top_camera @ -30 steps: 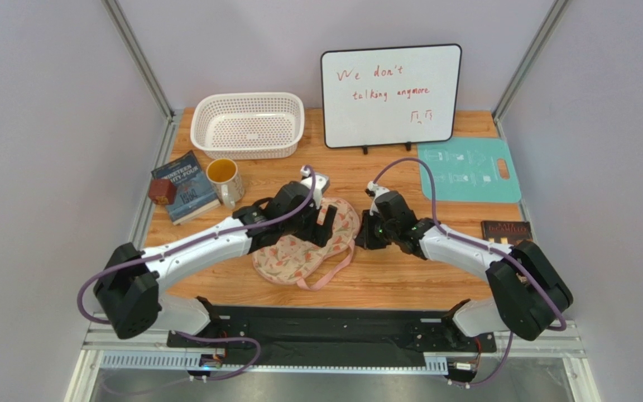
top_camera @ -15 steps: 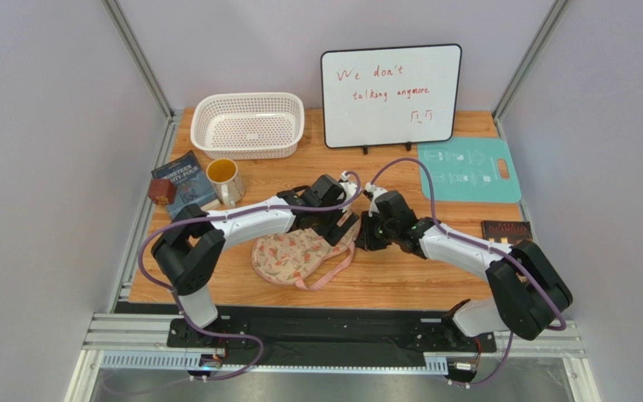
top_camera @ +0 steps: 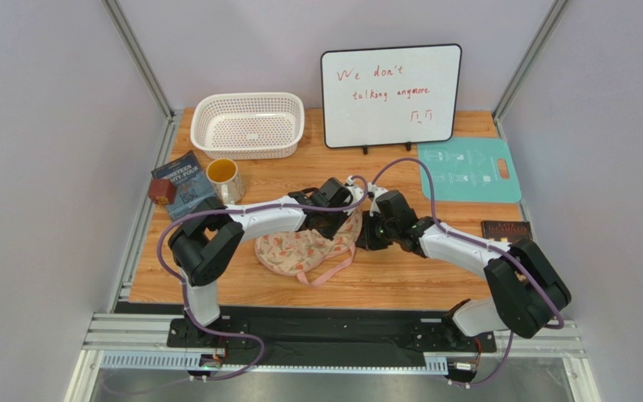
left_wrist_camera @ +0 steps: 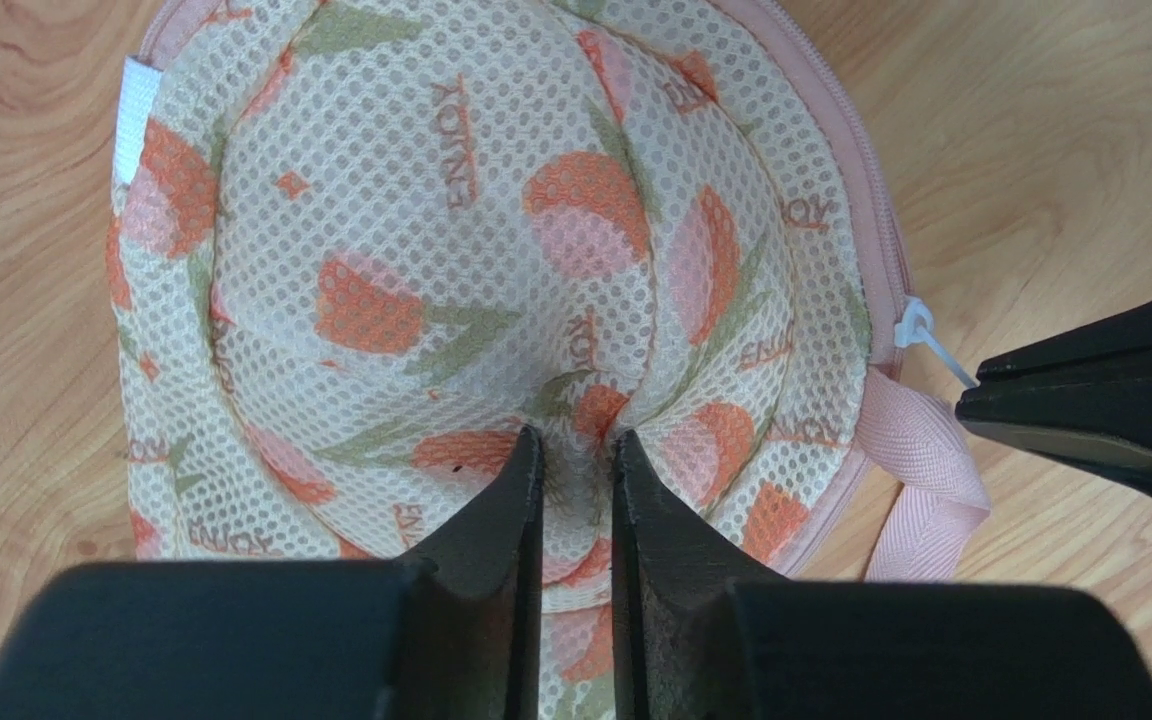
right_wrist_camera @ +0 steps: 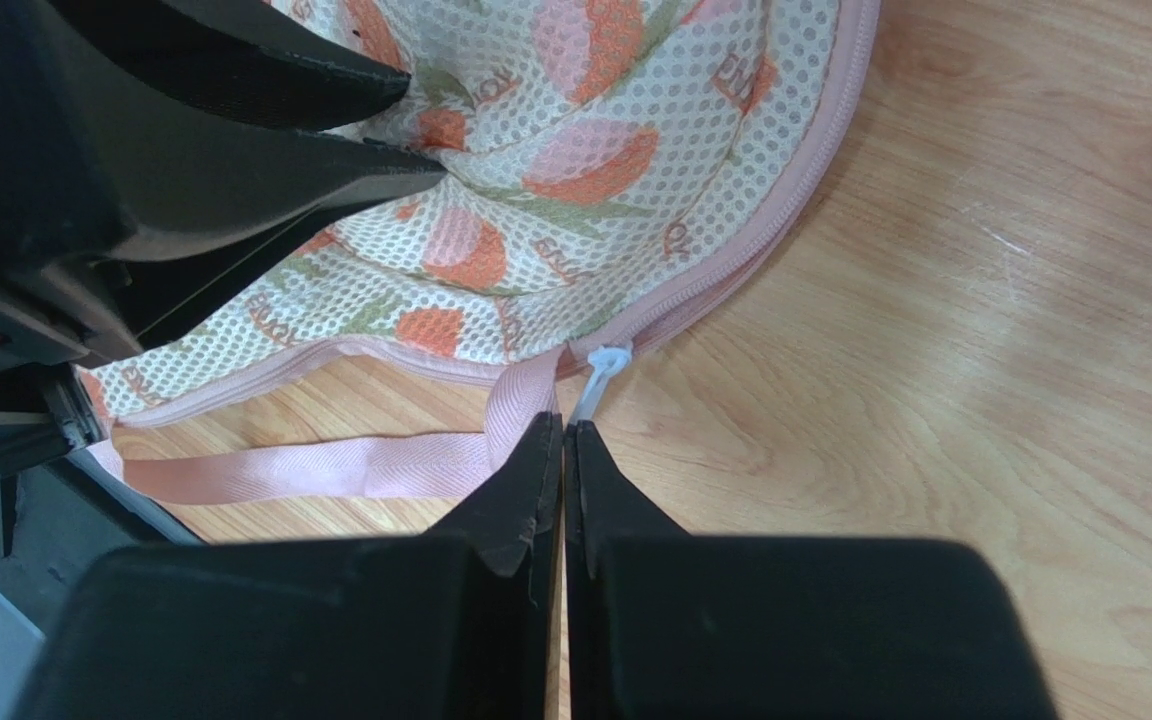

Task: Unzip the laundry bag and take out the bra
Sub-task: Unzip the laundry bag at the center of the board.

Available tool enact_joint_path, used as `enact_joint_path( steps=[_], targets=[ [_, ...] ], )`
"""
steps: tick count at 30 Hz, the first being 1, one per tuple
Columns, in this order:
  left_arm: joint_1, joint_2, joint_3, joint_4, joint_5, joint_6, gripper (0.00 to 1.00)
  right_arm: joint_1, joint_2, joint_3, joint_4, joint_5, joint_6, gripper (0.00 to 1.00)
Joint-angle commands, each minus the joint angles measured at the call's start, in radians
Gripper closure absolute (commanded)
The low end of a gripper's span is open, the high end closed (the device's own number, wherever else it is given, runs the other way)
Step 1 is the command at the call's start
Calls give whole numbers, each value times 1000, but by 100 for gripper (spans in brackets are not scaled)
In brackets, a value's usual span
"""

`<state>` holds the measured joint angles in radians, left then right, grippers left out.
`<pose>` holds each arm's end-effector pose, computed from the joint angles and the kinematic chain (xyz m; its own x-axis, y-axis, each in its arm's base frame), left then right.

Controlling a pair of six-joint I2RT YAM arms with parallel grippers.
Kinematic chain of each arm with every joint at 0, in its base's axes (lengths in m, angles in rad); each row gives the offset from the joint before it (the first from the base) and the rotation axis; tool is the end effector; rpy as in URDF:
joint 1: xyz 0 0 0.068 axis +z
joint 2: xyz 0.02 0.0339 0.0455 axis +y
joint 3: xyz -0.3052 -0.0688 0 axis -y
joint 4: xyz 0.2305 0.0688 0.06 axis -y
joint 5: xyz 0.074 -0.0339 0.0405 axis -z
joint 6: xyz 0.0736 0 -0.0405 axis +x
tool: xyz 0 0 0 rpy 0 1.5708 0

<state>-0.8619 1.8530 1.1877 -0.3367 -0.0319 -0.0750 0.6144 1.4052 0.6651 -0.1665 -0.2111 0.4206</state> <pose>0.2640 -0.3043 0.1872 -0.6030 0.5880 -0.5391 0.7043 0.7098 -0.0136 0.2120 0.1684 0.1885 -0.8606 -0.1185 -0.4953 -0.3482 0.8467 0.4023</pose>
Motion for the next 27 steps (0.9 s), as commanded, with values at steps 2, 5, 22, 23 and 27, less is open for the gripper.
enact_joint_path(
  steps=[2,5,22,23,27],
  targets=[
    [1,69,-11,-4,-10,-34,93,5,9,11,39,-30,-10,100],
    [0,81,-14,-2,-17,-52,100,5,6,-2,42,-24,-8,100],
    [0,127,-42,38,-5,-197,100,37,-8,-127,82,-5,61,100],
    [1,127,-43,41,-3,-209,100,44,3,-128,90,-4,69,100],
    [1,121,-49,53,6,-213,100,54,-8,-142,113,7,95,100]
  ],
)
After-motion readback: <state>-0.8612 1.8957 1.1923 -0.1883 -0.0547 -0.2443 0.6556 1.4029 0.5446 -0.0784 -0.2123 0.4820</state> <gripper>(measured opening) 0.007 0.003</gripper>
